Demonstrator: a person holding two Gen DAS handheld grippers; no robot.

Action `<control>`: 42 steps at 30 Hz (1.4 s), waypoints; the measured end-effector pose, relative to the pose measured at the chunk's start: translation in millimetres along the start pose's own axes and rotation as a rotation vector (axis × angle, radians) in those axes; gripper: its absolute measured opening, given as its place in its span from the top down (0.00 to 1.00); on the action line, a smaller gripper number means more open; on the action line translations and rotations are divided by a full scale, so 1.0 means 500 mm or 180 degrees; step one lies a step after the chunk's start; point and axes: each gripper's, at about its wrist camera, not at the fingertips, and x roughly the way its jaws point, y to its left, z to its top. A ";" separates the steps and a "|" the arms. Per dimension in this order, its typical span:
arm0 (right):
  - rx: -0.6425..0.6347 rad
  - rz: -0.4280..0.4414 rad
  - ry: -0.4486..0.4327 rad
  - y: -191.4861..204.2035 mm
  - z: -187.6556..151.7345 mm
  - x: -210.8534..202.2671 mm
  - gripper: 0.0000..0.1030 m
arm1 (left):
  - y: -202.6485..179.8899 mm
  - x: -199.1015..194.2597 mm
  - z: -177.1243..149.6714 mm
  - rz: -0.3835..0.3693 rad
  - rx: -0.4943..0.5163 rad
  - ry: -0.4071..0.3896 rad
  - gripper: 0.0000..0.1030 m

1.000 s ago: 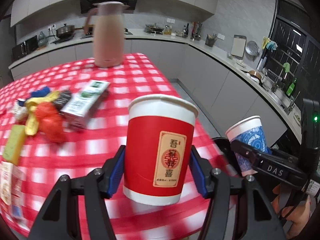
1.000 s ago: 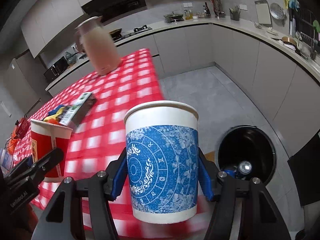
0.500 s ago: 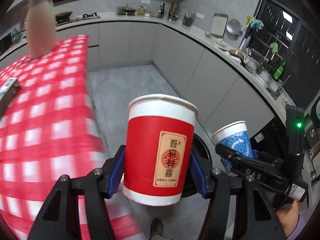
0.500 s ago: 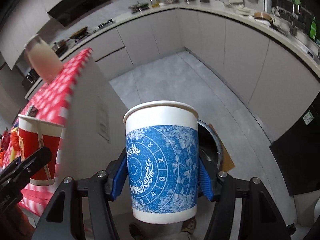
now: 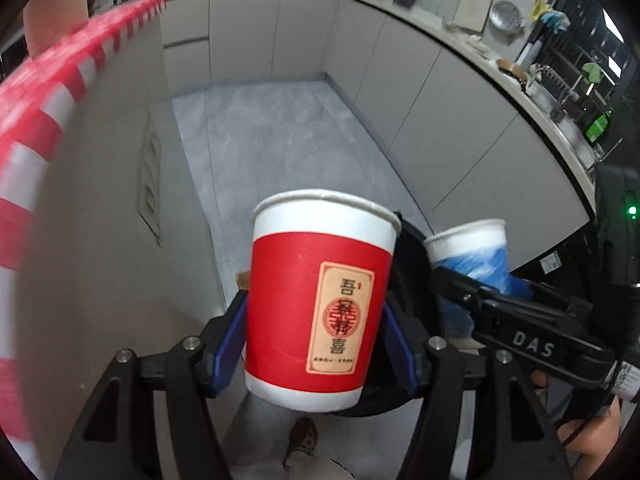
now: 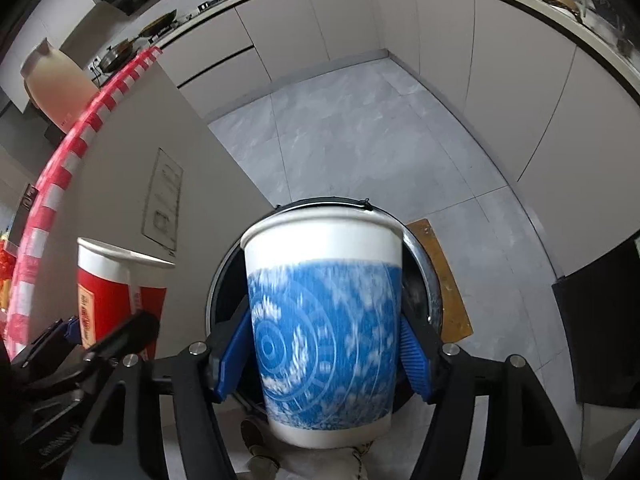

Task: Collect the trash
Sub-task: 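Carry both cups to the black bin and release them inside, then move both tools back over the table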

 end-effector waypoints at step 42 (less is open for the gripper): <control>-0.0281 0.0132 -0.0817 0.443 -0.053 -0.259 0.23 | 0.286 -0.412 -0.021 0.0266 -0.0116 -0.0770 0.27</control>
